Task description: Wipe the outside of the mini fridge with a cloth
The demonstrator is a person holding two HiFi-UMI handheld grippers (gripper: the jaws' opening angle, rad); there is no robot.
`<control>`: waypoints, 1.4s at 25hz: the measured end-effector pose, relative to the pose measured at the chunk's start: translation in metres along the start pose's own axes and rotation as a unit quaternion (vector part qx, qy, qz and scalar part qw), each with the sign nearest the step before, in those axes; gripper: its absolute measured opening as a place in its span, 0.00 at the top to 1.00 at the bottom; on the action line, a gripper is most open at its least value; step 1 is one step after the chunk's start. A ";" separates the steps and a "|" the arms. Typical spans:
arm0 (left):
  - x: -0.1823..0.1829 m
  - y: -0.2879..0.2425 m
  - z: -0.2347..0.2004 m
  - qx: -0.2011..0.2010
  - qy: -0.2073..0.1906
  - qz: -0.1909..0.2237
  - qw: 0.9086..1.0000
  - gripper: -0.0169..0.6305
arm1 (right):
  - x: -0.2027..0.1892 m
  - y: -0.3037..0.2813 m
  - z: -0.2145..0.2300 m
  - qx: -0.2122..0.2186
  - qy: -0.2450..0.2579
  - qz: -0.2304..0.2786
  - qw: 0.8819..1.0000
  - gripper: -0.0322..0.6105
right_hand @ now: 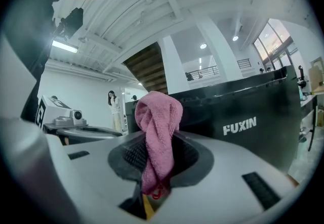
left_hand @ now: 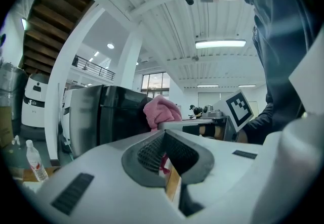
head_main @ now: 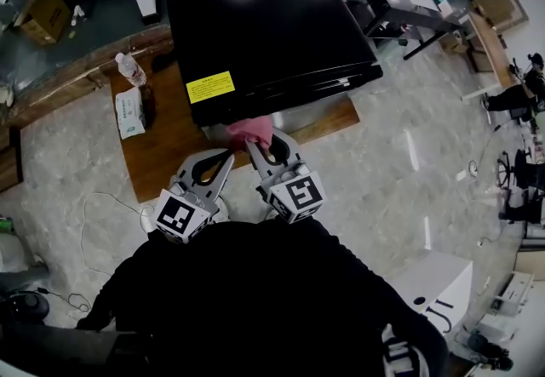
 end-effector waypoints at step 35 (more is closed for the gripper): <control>0.031 -0.249 0.128 0.088 -0.029 0.007 0.996 0.96 | 0.058 0.117 0.274 0.023 0.023 -0.001 0.999 0.80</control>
Point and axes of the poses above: the fingertips, and each gripper's own axes: y backward along the fingers, z to its right, x out of its top, the point moved 8 cm from there along y, backward along the fingers, and after that the axes turned 5 degrees about -y, right-handed, at the moved point
